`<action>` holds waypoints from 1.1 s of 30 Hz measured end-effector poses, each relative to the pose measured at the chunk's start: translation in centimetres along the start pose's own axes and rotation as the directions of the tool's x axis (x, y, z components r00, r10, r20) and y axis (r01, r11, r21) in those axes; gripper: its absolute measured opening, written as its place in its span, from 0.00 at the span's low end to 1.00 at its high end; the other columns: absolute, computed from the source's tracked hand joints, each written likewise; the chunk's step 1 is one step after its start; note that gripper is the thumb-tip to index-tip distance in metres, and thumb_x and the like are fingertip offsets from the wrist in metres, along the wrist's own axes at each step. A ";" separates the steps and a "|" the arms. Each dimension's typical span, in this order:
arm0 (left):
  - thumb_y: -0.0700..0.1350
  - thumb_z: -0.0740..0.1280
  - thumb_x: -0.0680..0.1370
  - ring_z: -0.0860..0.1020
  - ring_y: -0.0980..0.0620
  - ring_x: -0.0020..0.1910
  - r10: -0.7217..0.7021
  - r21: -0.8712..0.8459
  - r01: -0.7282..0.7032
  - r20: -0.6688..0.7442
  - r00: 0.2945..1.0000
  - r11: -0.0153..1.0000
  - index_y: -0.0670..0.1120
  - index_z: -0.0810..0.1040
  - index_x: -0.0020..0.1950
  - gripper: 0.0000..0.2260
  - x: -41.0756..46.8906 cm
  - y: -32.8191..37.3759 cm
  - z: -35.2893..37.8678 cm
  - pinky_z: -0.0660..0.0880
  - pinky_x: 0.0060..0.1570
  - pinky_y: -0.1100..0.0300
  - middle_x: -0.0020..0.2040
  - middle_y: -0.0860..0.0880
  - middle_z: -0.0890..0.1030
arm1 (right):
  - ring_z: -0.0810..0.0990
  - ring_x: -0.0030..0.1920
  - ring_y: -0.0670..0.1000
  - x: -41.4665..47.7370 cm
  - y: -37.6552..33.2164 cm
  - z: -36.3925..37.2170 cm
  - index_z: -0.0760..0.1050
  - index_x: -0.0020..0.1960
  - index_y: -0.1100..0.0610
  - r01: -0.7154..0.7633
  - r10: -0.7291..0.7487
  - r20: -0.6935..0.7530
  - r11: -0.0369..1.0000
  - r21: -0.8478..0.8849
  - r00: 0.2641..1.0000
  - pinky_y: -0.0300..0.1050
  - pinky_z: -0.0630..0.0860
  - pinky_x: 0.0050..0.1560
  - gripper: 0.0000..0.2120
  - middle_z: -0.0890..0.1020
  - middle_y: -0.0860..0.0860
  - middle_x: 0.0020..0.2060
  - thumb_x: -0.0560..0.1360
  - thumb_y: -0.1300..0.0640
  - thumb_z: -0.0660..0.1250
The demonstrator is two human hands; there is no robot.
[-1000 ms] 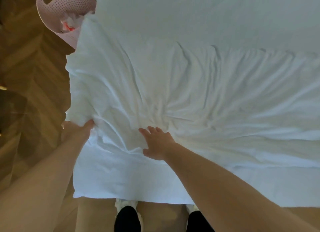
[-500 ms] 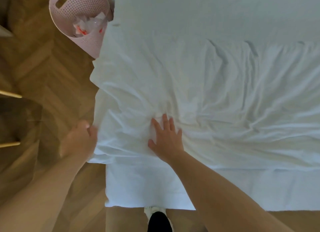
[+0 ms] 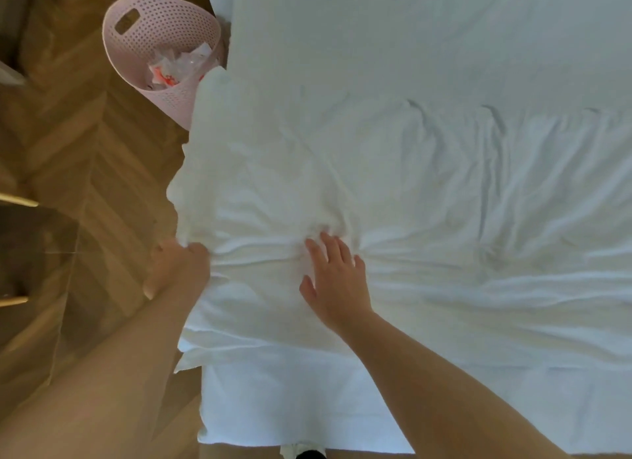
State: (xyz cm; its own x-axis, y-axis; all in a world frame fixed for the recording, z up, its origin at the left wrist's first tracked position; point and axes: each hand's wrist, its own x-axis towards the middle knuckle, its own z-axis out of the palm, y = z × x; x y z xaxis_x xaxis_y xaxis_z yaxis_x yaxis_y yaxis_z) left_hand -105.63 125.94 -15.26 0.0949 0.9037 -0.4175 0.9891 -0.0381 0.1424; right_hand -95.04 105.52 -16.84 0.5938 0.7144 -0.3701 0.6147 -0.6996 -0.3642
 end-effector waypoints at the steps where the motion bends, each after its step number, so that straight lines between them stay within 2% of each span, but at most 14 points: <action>1: 0.53 0.55 0.79 0.72 0.35 0.61 0.030 -0.101 -0.031 -0.008 1.000 0.994 0.41 0.63 0.71 0.23 1.1 1.7 -0.2 0.70 0.59 0.42 0.66 0.38 0.71 | 0.55 0.77 0.58 0.8 0.1 -0.4 0.57 0.77 0.51 0.010 -0.010 -0.055 1.000 -0.010 0.998 0.65 0.61 0.71 0.30 0.58 0.55 0.77 0.77 0.50 0.61; 3: 0.59 0.56 0.76 0.72 0.35 0.62 0.101 -0.249 -0.101 -0.012 0.995 0.963 0.44 0.61 0.72 0.28 3.2 5.1 -0.4 0.70 0.61 0.40 0.66 0.41 0.71 | 0.54 0.78 0.59 2.5 0.4 -1.1 0.57 0.77 0.51 0.025 -0.030 -0.140 0.999 -0.044 0.990 0.69 0.58 0.71 0.31 0.57 0.56 0.78 0.77 0.49 0.62; 4: 0.60 0.58 0.77 0.72 0.36 0.62 0.135 -0.268 -0.129 0.003 0.991 0.955 0.44 0.62 0.72 0.29 3.9 6.3 -0.3 0.70 0.62 0.41 0.66 0.41 0.72 | 0.50 0.78 0.59 3.3 0.5 -1.2 0.54 0.78 0.50 0.025 -0.032 -0.128 0.998 -0.053 0.991 0.69 0.54 0.72 0.32 0.53 0.56 0.79 0.77 0.47 0.61; 7: 0.55 0.58 0.82 0.72 0.35 0.63 0.144 -0.051 -0.144 0.000 0.990 0.988 0.44 0.65 0.69 0.21 5.0 7.9 -0.1 0.70 0.59 0.45 0.65 0.39 0.72 | 0.40 0.79 0.57 5.0 1.0 -1.3 0.44 0.80 0.47 0.024 -0.021 0.051 0.998 -0.066 0.998 0.69 0.49 0.73 0.33 0.41 0.53 0.79 0.80 0.44 0.55; 8: 0.55 0.60 0.81 0.72 0.35 0.63 0.132 -0.047 -0.132 -0.009 0.991 0.990 0.44 0.65 0.69 0.22 5.0 7.7 -0.1 0.71 0.58 0.45 0.66 0.38 0.72 | 0.39 0.79 0.57 5.0 1.1 -1.1 0.43 0.80 0.47 0.029 -0.022 0.100 0.997 -0.067 0.995 0.70 0.49 0.72 0.33 0.40 0.52 0.79 0.81 0.43 0.54; 11: 0.66 0.69 0.71 0.73 0.36 0.63 0.049 -0.252 -0.007 0.160 0.986 0.968 0.43 0.62 0.74 0.40 5.0 5.1 1.3 0.72 0.57 0.48 0.69 0.40 0.70 | 0.36 0.78 0.56 4.7 1.3 -0.2 0.40 0.79 0.44 -0.038 0.032 0.200 0.999 0.024 0.979 0.73 0.47 0.71 0.36 0.37 0.50 0.78 0.79 0.39 0.56; 13: 0.75 0.69 0.60 0.71 0.38 0.66 -0.002 -0.331 0.098 0.279 0.960 0.938 0.45 0.58 0.77 0.55 4.5 3.7 1.9 0.69 0.65 0.46 0.72 0.43 0.68 | 0.34 0.77 0.57 4.7 1.4 0.7 0.38 0.78 0.41 -0.097 0.075 0.271 0.993 0.070 0.960 0.76 0.44 0.69 0.38 0.34 0.49 0.78 0.77 0.36 0.57; 14: 0.76 0.69 0.58 0.68 0.39 0.70 -0.008 -0.350 0.125 0.318 0.948 0.928 0.46 0.57 0.78 0.57 4.2 3.3 2.2 0.65 0.69 0.45 0.74 0.44 0.66 | 0.34 0.77 0.57 4.9 1.4 1.0 0.38 0.78 0.40 -0.117 0.089 0.299 0.990 0.078 0.950 0.77 0.44 0.68 0.39 0.34 0.48 0.78 0.76 0.34 0.57; 17: 0.67 0.72 0.66 0.64 0.42 0.73 -0.008 -0.381 0.153 0.357 0.934 0.912 0.45 0.56 0.78 0.49 4.1 3.1 2.9 0.59 0.73 0.48 0.76 0.45 0.64 | 0.35 0.78 0.56 6.5 1.6 0.8 0.41 0.78 0.39 -0.166 0.110 0.352 0.977 0.132 0.929 0.79 0.44 0.67 0.39 0.36 0.47 0.78 0.75 0.32 0.59; 21: 0.67 0.74 0.63 0.72 0.43 0.66 0.006 -0.369 0.200 0.487 0.873 0.908 0.48 0.65 0.73 0.45 3.2 3.7 1.5 0.66 0.69 0.48 0.69 0.46 0.72 | 0.38 0.78 0.54 6.7 2.7 -0.3 0.45 0.78 0.38 -0.179 0.081 0.379 0.956 0.230 0.922 0.78 0.46 0.68 0.36 0.40 0.44 0.79 0.76 0.34 0.59; 25: 0.72 0.76 0.49 0.76 0.44 0.60 0.005 -0.337 0.269 0.633 0.774 0.902 0.50 0.71 0.67 0.52 2.2 3.4 -0.3 0.69 0.67 0.48 0.61 0.46 0.78 | 0.41 0.79 0.53 6.0 3.1 -0.8 0.46 0.78 0.39 -0.161 0.055 0.392 0.956 0.244 0.918 0.76 0.49 0.70 0.35 0.42 0.44 0.79 0.77 0.37 0.60; 28: 0.70 0.78 0.48 0.76 0.46 0.60 0.014 -0.378 0.331 0.676 0.737 0.865 0.50 0.72 0.68 0.52 1.7 3.1 0.5 0.69 0.66 0.50 0.61 0.48 0.79 | 0.42 0.79 0.54 6.7 4.0 -0.6 0.47 0.78 0.40 -0.146 0.036 0.387 0.955 0.259 0.922 0.74 0.50 0.71 0.36 0.43 0.44 0.79 0.77 0.38 0.61; 31: 0.70 0.79 0.42 0.79 0.48 0.55 0.038 -0.432 0.364 0.685 0.727 0.825 0.52 0.75 0.63 0.53 1.6 2.4 1.2 0.72 0.61 0.51 0.56 0.50 0.81 | 0.43 0.79 0.55 7.1 4.6 0.3 0.48 0.79 0.42 -0.124 0.006 0.379 0.950 0.287 0.925 0.70 0.52 0.72 0.36 0.44 0.46 0.79 0.77 0.40 0.63; 33: 0.71 0.78 0.45 0.77 0.46 0.60 0.013 -0.433 0.360 0.654 0.757 0.826 0.51 0.71 0.69 0.56 1.5 2.3 1.5 0.70 0.64 0.49 0.63 0.49 0.78 | 0.44 0.79 0.54 7.0 4.9 0.6 0.48 0.79 0.43 -0.113 -0.004 0.378 0.952 0.286 0.926 0.69 0.52 0.72 0.36 0.44 0.46 0.79 0.77 0.41 0.63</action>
State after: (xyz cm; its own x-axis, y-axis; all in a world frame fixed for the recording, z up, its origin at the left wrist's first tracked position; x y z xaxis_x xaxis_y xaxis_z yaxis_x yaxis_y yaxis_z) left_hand -103.05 126.60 -16.95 0.1583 0.4046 -0.9007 0.8027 0.4785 0.3560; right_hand -88.18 107.11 -21.68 0.3506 0.6599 -0.6646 0.3700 -0.7495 -0.5490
